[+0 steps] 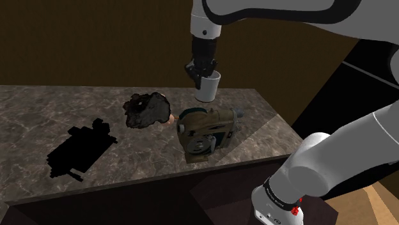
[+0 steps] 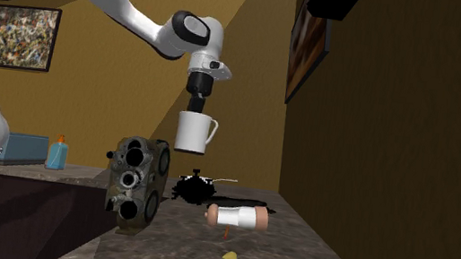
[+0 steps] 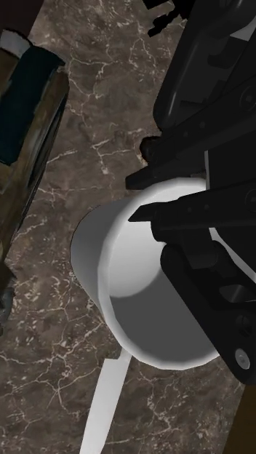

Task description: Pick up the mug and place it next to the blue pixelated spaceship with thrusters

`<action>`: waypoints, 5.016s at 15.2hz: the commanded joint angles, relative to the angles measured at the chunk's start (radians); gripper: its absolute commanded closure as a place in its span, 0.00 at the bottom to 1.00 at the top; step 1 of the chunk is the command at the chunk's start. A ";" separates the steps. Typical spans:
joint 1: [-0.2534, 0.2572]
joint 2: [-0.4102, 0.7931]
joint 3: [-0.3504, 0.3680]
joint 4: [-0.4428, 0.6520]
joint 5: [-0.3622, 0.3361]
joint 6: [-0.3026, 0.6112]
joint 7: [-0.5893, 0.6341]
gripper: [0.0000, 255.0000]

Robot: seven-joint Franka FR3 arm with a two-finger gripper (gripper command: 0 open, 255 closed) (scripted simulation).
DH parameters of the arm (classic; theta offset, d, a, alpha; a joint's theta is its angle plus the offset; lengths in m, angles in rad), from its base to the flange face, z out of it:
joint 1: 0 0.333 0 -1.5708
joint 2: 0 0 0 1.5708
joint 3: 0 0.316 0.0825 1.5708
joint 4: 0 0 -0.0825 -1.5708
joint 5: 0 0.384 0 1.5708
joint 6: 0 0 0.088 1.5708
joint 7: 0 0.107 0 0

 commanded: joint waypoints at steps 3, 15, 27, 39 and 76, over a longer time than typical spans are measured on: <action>0.027 0.107 0.064 0.106 -0.003 -0.001 0.099 1.00; 0.152 0.461 0.206 0.486 -0.104 -0.057 0.380 1.00; 0.146 0.454 0.202 0.317 -0.103 0.106 0.381 1.00; 0.146 0.483 0.199 0.189 -0.119 0.259 0.392 1.00; 0.152 0.521 0.196 0.168 -0.137 0.314 0.405 0.00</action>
